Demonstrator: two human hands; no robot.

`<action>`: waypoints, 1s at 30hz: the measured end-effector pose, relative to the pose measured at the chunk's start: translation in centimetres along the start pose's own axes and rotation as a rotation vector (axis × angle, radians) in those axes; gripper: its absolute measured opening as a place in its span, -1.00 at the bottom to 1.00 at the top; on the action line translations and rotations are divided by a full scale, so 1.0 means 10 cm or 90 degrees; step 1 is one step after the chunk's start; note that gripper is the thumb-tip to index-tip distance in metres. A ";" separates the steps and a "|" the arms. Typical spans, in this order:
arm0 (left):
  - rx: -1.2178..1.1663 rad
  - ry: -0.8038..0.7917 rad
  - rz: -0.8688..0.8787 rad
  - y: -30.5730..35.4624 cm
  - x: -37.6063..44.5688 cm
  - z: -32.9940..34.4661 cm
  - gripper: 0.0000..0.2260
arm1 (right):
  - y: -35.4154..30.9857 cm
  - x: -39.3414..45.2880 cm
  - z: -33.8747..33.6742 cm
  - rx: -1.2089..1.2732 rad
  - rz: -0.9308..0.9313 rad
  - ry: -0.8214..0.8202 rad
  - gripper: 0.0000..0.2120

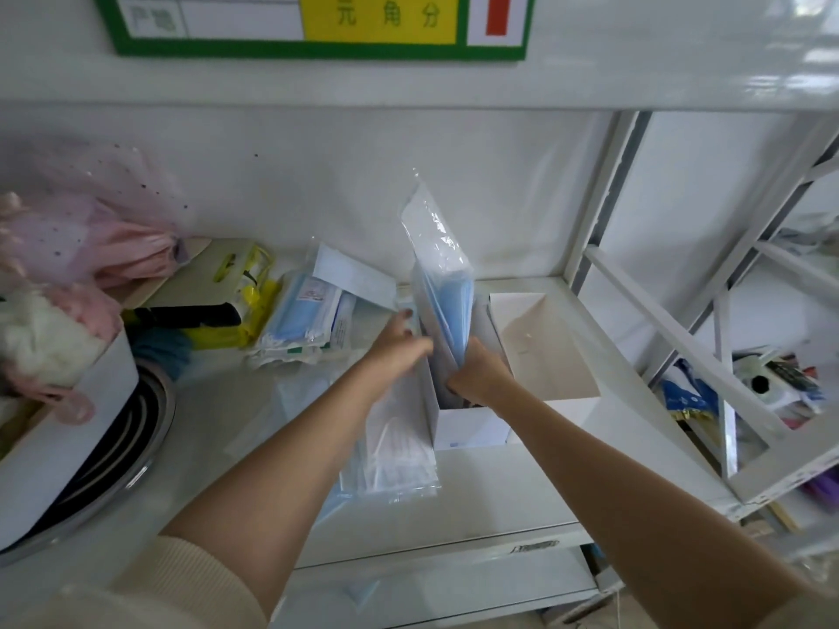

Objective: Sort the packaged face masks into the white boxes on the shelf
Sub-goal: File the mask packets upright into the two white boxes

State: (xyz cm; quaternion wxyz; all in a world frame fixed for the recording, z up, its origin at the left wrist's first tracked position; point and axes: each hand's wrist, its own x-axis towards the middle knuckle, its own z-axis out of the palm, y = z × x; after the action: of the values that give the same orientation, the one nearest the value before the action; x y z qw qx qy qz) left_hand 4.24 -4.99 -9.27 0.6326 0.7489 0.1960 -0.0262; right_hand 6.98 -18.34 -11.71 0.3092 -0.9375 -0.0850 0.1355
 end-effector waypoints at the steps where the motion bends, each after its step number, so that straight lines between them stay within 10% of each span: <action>1: -0.054 0.069 0.024 0.10 0.03 -0.02 -0.41 | 0.01 0.00 0.00 -0.015 0.009 -0.011 -0.64; 8: -0.021 0.204 0.136 1.00 0.46 -0.14 -0.21 | 0.03 -0.08 0.06 -0.070 -0.001 0.001 -0.73; 17: 0.370 0.029 0.098 0.95 0.75 0.07 -0.87 | 0.07 -0.09 0.09 -0.043 -0.009 0.011 -0.59; 22: 0.209 0.068 0.097 0.72 0.73 -0.03 -0.51 | -0.01 -0.04 0.08 0.022 -0.001 0.070 -0.51; 30: -0.002 0.049 0.135 0.83 0.54 0.04 -0.95 | -0.14 -0.04 0.01 0.011 -0.063 0.190 -0.67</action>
State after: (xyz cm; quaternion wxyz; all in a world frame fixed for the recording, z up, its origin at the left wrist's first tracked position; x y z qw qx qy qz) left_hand 12.05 -4.96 -3.10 0.6251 0.7646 0.1401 0.0700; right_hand 6.47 -17.23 -10.86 0.3326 -0.9392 -0.0833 -0.0204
